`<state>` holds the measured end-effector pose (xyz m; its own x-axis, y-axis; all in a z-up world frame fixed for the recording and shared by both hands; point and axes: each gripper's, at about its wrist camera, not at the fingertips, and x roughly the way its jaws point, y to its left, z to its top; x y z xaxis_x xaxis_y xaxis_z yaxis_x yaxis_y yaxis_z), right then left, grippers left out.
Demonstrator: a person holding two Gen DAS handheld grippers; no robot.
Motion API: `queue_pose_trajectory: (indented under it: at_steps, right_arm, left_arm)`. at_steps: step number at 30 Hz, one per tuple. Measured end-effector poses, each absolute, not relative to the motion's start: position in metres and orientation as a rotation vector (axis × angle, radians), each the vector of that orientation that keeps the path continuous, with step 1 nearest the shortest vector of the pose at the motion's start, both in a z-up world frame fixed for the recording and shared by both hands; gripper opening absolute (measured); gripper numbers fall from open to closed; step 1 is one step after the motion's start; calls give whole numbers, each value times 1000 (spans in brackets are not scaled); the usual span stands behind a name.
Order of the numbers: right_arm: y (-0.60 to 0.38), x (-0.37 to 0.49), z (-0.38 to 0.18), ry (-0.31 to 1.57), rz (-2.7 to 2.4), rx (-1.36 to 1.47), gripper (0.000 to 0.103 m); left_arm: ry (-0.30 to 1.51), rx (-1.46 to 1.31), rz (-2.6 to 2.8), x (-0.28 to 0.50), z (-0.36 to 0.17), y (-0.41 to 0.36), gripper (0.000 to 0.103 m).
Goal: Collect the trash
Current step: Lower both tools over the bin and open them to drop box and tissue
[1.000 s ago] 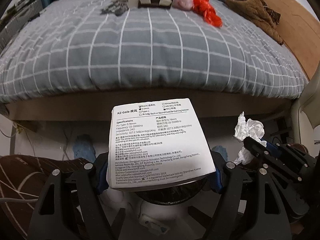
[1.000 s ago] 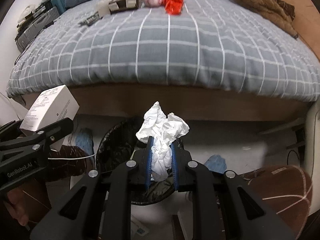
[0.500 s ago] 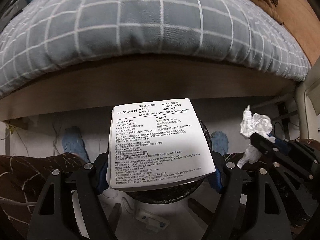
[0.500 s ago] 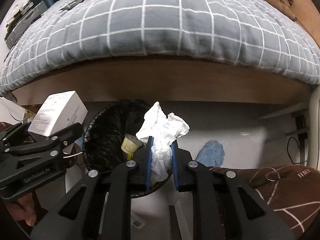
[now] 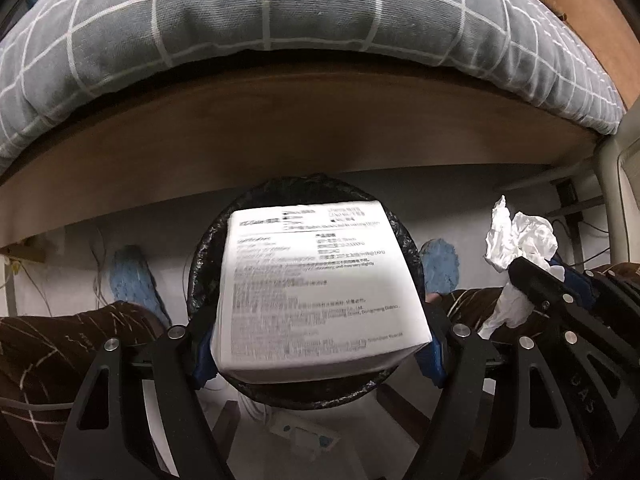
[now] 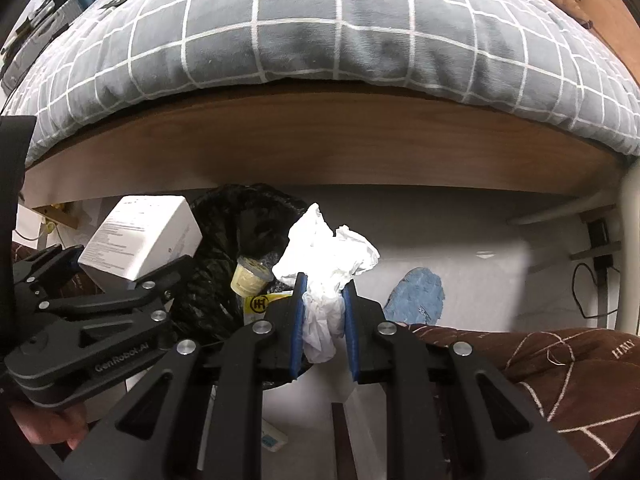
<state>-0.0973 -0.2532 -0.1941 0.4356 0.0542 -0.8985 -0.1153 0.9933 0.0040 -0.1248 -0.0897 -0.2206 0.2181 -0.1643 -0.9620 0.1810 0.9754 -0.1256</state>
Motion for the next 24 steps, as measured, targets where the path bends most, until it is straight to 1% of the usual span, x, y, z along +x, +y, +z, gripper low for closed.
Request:
queue_pose_trajectory:
  at_steps: [1,3,11,24]
  right_arm:
    - [-250,-95,-197,1117,106,-61,17]
    - [-246,-93,-198,1116,113,-57,17]
    - [-219,-85,-199,1123,162,-72,17]
    - [-160,-71,-201,1149,230,-93,17]
  left_arm:
    - [1321,14,-242,-125,-220,-87,77]
    - [1309,23,-232,-125,-220,-85,87]
    - [1282,23,-149,-125,-211,-50,97]
    - [1228,-27,-48,-116,-188,18,97]
